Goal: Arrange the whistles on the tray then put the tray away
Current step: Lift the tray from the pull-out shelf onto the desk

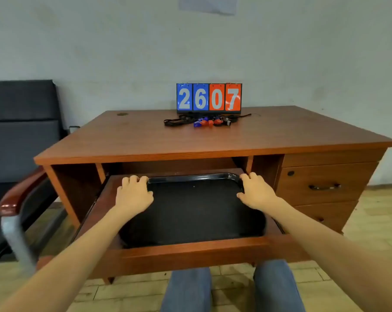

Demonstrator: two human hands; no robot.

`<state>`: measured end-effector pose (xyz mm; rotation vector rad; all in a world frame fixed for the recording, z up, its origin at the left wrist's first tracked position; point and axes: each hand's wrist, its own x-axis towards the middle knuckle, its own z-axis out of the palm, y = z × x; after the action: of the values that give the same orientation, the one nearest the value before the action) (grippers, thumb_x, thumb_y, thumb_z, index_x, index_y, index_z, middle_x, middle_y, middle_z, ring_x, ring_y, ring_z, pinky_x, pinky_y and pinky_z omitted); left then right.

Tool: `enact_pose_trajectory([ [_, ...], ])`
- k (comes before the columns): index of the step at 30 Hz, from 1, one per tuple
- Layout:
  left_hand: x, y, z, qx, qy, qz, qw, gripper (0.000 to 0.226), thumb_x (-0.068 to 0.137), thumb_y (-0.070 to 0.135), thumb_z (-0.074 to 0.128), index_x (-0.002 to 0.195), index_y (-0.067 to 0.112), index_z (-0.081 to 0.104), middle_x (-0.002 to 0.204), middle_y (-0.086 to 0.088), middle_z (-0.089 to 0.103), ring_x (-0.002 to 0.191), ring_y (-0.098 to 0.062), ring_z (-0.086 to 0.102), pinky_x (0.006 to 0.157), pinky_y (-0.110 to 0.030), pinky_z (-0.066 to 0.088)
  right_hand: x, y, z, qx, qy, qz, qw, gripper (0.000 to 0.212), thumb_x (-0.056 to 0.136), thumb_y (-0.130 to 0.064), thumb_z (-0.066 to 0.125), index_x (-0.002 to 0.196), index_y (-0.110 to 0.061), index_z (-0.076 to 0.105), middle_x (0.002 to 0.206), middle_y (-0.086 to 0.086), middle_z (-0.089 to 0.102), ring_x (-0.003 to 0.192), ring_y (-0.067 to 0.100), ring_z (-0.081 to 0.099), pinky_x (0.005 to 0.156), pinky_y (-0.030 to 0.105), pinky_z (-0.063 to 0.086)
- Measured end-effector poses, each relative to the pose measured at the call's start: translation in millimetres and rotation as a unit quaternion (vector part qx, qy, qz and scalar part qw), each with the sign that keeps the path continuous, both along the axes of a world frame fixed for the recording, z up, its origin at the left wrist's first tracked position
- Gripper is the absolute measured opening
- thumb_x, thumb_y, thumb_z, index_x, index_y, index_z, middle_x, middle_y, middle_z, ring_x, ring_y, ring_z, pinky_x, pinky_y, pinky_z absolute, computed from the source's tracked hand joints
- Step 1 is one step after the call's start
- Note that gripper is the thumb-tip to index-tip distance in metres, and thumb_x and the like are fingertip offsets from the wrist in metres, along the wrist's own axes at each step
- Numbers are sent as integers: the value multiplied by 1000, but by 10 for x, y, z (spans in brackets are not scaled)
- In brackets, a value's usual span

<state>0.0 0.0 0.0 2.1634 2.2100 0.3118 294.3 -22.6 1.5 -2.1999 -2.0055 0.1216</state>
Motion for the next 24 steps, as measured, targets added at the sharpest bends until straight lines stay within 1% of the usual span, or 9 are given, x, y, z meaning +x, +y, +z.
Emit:
enact_pose_trajectory([
  [4, -148, -69, -51, -47, 76, 77, 993, 46, 91, 27, 49, 133, 12, 39, 137, -16, 43, 129, -34, 37, 105, -44, 32, -7, -60, -86, -38, -36, -39, 998, 49, 94, -27, 52, 136, -8, 36, 135, 15, 41, 126, 33, 40, 97, 40, 43],
  [8, -159, -80, -92, -55, 83, 91, 991, 34, 89, 24, 50, 120, 9, 51, 128, -15, 52, 123, -33, 45, 105, -44, 31, -28, -98, -96, -27, -70, -61, 995, 41, 93, -19, 48, 132, -6, 41, 132, 17, 46, 125, 35, 42, 98, 42, 40],
  [9, -175, -69, -82, -58, 80, 98, 990, 28, 88, 23, 50, 112, 9, 55, 124, -14, 55, 120, -33, 47, 105, -44, 30, -23, -101, -93, -30, -75, -67, 994, 39, 93, -17, 47, 130, -6, 43, 131, 17, 49, 124, 35, 43, 99, 43, 39],
  [11, -201, -50, -80, -69, 67, 109, 989, 12, 88, 19, 49, 84, 12, 58, 112, -13, 61, 114, -33, 51, 107, -44, 26, -9, -103, -103, -30, -75, -72, 994, 34, 92, -13, 46, 126, -6, 46, 128, 16, 52, 122, 35, 45, 98, 43, 39],
  [12, -206, -50, -91, -74, 59, 111, 989, 16, 88, 17, 48, 73, 14, 54, 107, -12, 63, 112, -33, 52, 108, -45, 24, -8, -106, -113, -28, -68, -73, 995, 33, 92, -12, 46, 125, -6, 48, 127, 16, 54, 121, 35, 47, 98, 43, 40],
  [14, -203, -53, -99, -72, 51, 114, 989, 22, 88, 15, 48, 66, 15, 49, 98, -10, 63, 109, -33, 53, 110, -46, 21, 5, -109, -127, -19, -38, -79, 996, 33, 92, -11, 47, 124, -7, 50, 125, 16, 55, 118, 34, 50, 96, 42, 42],
  [17, -190, -76, -101, -59, 31, 119, 991, 20, 88, 13, 47, 69, 10, 53, 88, -10, 63, 103, -34, 57, 110, -48, 22, 41, -108, -151, -5, 22, -98, 995, 37, 91, -11, 49, 128, -13, 51, 125, 13, 58, 116, 33, 53, 96, 43, 41],
  [20, -191, -100, -120, -49, -3, 121, 991, 10, 90, 15, 49, 86, 7, 55, 108, -17, 64, 108, -37, 56, 108, -48, 26, 69, -142, -173, 19, 74, -116, 990, 38, 90, -11, 50, 128, -17, 54, 124, 11, 60, 115, 34, 55, 99, 43, 38],
  [24, -213, -92, -187, -46, -51, 128, 989, 23, 89, 13, 50, 106, 3, 60, 118, -22, 60, 113, -40, 53, 105, -49, 31, 110, -206, -220, 49, 101, -141, 984, 39, 92, -16, 54, 131, -18, 53, 128, 11, 59, 120, 33, 53, 103, 44, 34],
])
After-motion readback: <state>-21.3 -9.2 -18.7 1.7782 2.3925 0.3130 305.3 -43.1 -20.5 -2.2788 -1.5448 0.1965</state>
